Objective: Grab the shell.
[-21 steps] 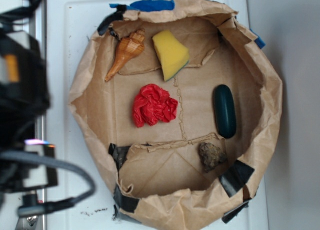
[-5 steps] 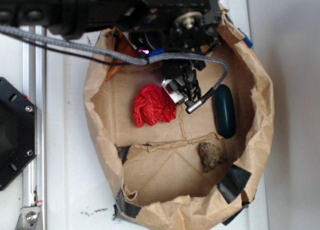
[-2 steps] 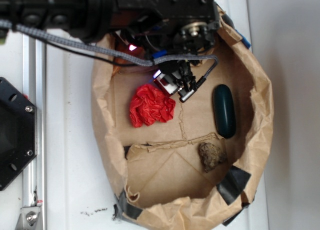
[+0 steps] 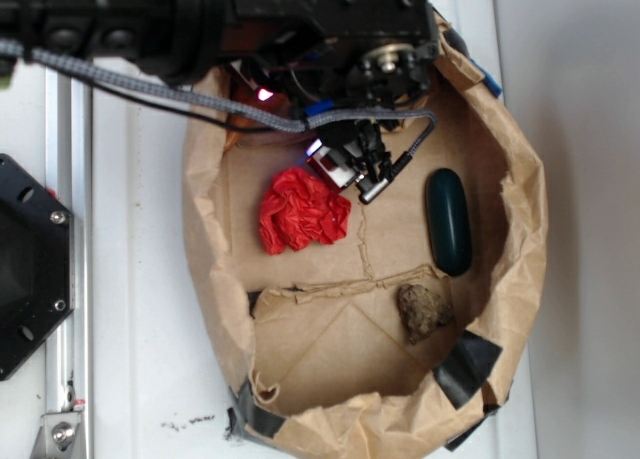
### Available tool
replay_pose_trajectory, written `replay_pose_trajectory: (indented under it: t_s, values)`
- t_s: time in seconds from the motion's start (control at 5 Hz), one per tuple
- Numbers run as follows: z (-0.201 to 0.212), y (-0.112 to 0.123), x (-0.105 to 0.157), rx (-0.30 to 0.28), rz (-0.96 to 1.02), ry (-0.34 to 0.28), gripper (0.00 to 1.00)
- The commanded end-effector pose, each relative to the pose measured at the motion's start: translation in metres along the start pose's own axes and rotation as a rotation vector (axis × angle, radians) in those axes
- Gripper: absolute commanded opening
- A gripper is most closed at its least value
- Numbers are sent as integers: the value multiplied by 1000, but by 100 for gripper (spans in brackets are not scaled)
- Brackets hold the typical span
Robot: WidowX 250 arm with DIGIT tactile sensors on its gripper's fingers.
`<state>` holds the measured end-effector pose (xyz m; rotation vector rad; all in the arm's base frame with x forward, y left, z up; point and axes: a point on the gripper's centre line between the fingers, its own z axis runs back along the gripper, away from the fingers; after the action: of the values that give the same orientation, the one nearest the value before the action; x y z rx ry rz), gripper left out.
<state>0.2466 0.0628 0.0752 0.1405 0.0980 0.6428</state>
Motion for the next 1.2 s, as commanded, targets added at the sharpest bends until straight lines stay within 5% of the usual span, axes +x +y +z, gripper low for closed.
replay_pose_trajectory:
  t_s: [0.0, 0.4, 1.0]
  values:
    - [-13, 42, 0, 35, 101, 6, 100]
    - [-21, 44, 1, -21, 69, -51, 100]
    - [-26, 51, 12, -31, 101, -53, 100]
